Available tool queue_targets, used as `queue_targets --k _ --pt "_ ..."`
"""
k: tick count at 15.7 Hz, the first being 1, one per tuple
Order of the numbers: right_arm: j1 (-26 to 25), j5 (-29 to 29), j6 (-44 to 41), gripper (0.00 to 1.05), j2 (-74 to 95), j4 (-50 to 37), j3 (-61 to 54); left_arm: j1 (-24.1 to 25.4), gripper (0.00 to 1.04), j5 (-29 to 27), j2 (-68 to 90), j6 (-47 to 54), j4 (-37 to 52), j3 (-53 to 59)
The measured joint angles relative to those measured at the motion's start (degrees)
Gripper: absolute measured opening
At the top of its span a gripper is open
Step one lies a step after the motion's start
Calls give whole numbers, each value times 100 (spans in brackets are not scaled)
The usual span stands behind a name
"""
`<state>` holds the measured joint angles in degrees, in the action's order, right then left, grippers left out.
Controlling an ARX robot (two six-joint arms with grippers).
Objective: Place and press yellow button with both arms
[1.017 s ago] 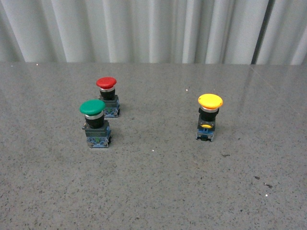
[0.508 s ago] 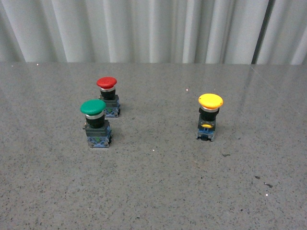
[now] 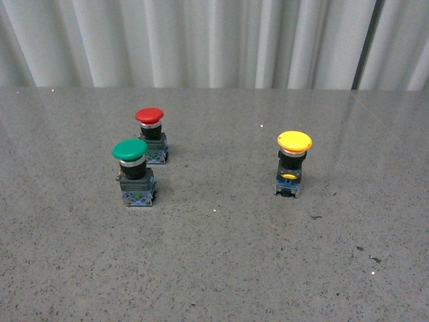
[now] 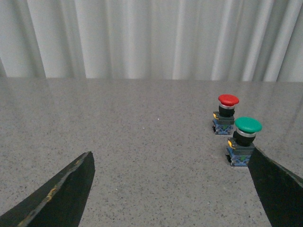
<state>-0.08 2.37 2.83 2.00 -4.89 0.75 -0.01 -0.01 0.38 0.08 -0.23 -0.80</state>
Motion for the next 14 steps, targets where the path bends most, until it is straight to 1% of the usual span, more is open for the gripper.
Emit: queue_targets --k 1,2,3,4,5,6,9,11,13,14 --pt "87 162 350 98 592 -763 118 0 99 2 0 7 -2 0" --pt "308 175 490 98 1460 -1567 350 0 98 0 0 2 -2 0" --pt "623 203 511 98 2520 -2533 763 0 98 0 0 4 -2 0" --pt "896 214 503 98 3447 -3318 1211 0 98 0 0 2 -2 0" --pt "1193 243 461 98 4524 -3991 1790 0 98 0 0 4 0 0" --pt "1451 245 437 98 5582 -4299 2385 0 98 0 0 4 -2 0" --pt "2046 197 306 98 7871 -3790 3814 0 98 0 0 2 0 0" --pt "2343 85 199 98 8817 -3488 4743 0 98 0 0 4 -2 0" --pt "2444 -2 -26 77 9407 -3353 5217 0 98 0 0 4 0 0" --pt "2426 -44 -136 66 9617 -3239 5263 0 98 0 2 4 0 0"
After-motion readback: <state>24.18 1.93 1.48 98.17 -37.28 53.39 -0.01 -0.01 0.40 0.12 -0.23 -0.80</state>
